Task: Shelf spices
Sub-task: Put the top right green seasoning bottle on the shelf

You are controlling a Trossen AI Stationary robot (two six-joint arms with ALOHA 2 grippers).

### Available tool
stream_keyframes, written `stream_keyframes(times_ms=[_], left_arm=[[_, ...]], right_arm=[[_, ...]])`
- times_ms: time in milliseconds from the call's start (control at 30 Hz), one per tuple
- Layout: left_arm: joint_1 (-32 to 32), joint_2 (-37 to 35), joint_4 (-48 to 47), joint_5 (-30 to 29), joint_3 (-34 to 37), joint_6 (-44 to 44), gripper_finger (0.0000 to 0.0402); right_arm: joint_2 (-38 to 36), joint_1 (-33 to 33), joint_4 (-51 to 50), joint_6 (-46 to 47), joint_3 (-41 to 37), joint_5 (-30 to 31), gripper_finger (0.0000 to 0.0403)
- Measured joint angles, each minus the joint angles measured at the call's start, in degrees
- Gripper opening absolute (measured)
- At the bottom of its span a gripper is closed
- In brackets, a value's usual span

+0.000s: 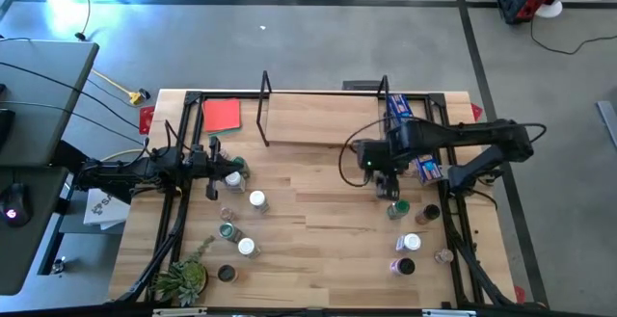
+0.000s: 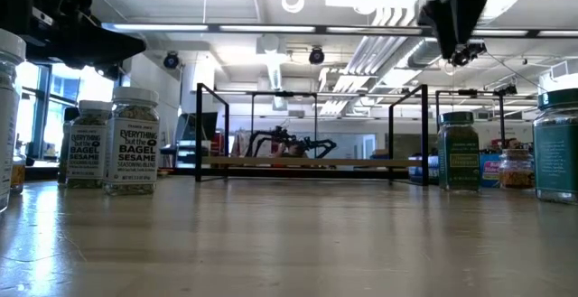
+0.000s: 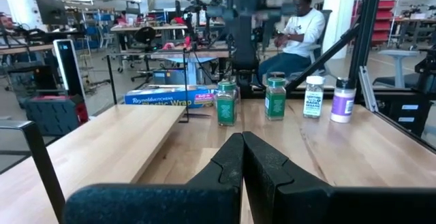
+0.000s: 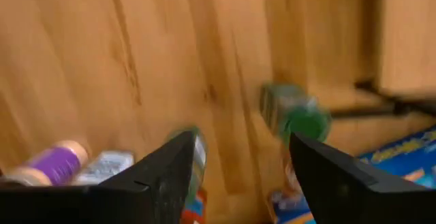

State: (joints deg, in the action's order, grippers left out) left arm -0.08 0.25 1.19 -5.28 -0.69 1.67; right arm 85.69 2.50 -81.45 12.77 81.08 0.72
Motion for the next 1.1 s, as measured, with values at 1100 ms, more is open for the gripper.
stream_keyframes(times_ms=[1100], left_arm=[[0.0,0.11,-0.1,0.12,0.0,-9.05,0.0001]], right_arm=[[-4.63,-8.52,19.38,-6.34,-23.63,5.07,0.0248]])
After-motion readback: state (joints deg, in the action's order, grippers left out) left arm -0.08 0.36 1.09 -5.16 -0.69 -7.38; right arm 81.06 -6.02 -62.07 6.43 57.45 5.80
